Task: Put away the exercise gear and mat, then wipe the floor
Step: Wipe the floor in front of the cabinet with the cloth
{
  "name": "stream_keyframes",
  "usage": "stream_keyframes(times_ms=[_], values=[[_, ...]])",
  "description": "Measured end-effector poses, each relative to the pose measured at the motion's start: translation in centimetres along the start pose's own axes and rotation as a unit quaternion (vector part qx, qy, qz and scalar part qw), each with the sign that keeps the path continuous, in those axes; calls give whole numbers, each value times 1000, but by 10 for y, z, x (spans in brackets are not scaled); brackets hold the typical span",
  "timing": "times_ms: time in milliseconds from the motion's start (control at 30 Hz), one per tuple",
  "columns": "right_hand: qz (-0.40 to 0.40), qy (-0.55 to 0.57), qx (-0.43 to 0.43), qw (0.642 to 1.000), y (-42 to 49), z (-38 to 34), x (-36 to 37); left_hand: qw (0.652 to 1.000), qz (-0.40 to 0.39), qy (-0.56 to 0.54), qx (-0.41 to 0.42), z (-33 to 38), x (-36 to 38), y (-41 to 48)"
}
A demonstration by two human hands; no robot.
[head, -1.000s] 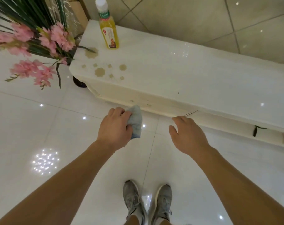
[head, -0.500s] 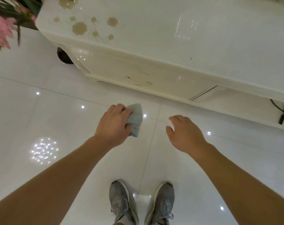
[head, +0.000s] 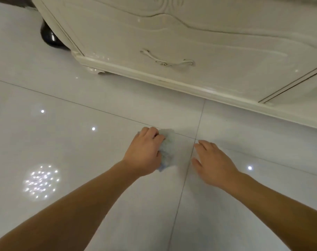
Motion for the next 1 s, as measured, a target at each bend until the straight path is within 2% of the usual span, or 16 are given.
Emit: stream_keyframes(times_ms=[133, 267, 433, 833, 1000], values=[[43, -5, -24, 999, 26, 14, 40, 999, 32, -6, 32, 1, 41, 22], [75, -33, -12, 997, 32, 15, 69, 998, 35, 1, 61, 5, 74, 24], [88, -49, -3, 995, 32, 21, 80, 997, 42, 5, 61, -6, 102, 17], [98, -53, -15, 994, 31, 19, 77, 993, 64, -15, 101, -26, 101, 20], [96, -51, -51, 993, 44, 1, 69, 993, 74, -19, 93, -47, 96, 19]])
Point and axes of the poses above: each hand's wrist, its own y-axis towards the middle knuckle, its own x-axis out of the palm, z = x × y, the point moved 2 cm from there along y, towards the middle knuckle, and after that the axes turned 6 degrees about y, right-handed, at the moved point
